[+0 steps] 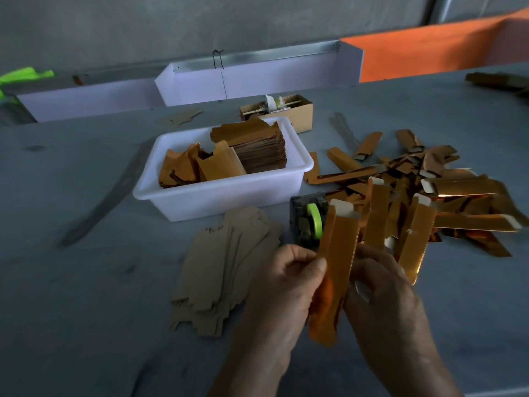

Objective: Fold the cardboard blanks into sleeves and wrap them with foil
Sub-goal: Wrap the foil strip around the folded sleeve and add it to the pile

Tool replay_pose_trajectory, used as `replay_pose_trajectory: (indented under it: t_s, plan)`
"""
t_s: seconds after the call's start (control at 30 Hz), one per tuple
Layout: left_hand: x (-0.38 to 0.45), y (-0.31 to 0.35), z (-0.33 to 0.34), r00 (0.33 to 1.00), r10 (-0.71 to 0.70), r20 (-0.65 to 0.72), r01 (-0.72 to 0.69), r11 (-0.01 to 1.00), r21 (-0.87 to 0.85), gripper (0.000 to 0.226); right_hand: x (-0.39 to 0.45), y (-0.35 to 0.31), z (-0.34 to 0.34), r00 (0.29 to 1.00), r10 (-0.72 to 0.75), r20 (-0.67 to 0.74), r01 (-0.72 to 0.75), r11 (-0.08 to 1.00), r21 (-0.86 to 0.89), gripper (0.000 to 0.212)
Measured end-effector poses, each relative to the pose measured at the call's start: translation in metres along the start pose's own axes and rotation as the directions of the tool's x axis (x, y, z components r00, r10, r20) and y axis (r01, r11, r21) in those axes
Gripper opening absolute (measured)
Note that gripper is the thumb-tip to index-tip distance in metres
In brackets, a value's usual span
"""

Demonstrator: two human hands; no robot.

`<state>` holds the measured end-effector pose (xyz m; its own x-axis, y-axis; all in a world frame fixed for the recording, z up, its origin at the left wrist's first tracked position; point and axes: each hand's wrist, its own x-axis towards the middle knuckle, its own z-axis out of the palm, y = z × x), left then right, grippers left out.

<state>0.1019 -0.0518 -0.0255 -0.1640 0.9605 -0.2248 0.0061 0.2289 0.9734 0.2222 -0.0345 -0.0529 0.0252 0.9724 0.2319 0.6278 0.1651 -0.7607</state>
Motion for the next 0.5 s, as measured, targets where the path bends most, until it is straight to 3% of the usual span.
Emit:
replay_pose_trajectory:
  t_s: [0.13, 0.5]
  plan:
    - [0.0016, 0.0022, -0.0062, 0.998, 0.002, 0.067, -0.006, 0.998, 0.066, 0.009, -0.0043, 0.0044, 0.005, 0.999, -0.02, -0.041, 0.022, 0.999, 0.039, 0.005]
    - [0.001, 0.0002, -0.0005, 1.0, 0.022, 0.012, -0.024, 0.993, 0.114, 0.007, -0.0072, 0.0025, 0.006, 0.997, -0.075, -0.031, 0.076, 0.997, 0.015, 0.008]
